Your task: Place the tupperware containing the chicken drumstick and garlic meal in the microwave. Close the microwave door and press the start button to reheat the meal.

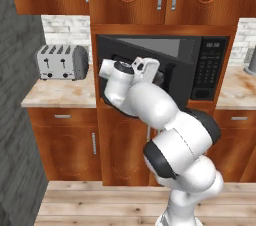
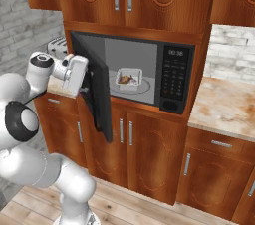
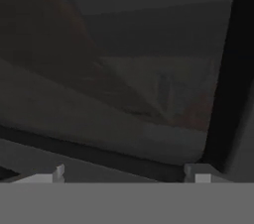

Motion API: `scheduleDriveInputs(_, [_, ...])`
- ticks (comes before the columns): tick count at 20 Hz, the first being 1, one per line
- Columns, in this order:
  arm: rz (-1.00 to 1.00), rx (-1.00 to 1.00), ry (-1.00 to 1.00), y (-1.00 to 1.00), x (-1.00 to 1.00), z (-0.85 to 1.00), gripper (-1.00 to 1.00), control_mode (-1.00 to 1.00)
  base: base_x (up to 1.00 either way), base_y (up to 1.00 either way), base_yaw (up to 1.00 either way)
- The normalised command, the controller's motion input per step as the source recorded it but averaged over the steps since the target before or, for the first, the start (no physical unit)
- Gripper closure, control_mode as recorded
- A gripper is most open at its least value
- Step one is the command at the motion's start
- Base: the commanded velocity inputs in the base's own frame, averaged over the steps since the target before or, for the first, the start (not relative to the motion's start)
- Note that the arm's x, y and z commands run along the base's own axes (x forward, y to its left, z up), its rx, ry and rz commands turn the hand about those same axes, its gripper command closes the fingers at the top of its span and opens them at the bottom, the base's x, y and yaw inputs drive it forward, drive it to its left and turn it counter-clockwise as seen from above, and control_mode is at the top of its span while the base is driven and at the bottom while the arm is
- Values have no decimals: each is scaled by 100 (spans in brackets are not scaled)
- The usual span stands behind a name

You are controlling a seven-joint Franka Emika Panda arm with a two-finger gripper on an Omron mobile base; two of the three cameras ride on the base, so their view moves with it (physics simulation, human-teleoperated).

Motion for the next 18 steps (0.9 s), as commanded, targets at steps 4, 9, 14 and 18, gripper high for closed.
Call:
scheduleDriveInputs(4, [19,0,-34,-59,59,-3,-100,-100,0,0,0])
scheduleDriveInputs(9, [26,1,-36,-55,60,-4,-100,-100,0,0,0])
scheduleDriveInputs(14, [33,1,-32,-47,59,-4,-100,-100,0,0,0])
scheduleDriveInputs(18, [36,2,-28,-41,61,0,-100,-100,0,0,0])
